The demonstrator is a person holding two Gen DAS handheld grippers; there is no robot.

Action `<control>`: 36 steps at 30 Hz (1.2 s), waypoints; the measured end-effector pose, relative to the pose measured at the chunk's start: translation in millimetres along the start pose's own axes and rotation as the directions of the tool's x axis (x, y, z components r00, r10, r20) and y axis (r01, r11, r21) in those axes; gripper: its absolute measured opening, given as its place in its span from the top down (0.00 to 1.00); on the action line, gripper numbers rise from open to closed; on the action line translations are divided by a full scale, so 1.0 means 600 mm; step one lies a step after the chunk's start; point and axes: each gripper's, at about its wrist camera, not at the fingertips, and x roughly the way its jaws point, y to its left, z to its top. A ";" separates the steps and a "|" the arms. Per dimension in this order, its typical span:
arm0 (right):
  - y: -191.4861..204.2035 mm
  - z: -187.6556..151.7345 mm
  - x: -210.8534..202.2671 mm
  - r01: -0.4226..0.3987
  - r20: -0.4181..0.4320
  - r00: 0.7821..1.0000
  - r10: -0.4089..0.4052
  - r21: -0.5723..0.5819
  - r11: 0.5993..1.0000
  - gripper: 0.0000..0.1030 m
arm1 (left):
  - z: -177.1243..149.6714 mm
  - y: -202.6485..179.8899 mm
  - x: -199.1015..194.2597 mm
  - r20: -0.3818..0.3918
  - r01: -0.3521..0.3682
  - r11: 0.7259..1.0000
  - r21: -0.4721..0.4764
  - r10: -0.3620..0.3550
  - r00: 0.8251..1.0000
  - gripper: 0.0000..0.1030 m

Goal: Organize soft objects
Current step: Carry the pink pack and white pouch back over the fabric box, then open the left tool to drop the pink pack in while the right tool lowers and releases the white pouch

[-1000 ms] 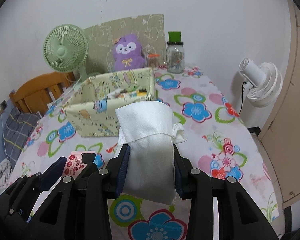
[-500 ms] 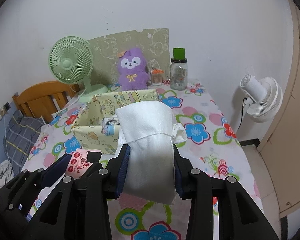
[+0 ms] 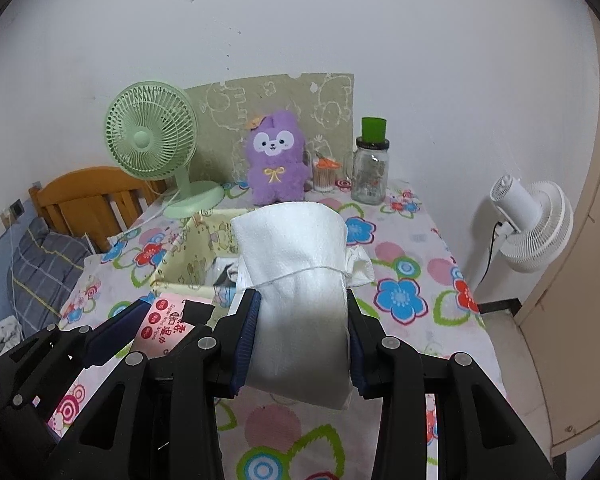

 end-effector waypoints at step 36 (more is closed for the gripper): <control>0.012 0.122 0.195 0.019 -0.030 0.999 -0.018 0.051 0.998 0.59 | 0.114 0.074 0.167 0.006 0.031 1.000 -0.004 -0.031 1.000 0.56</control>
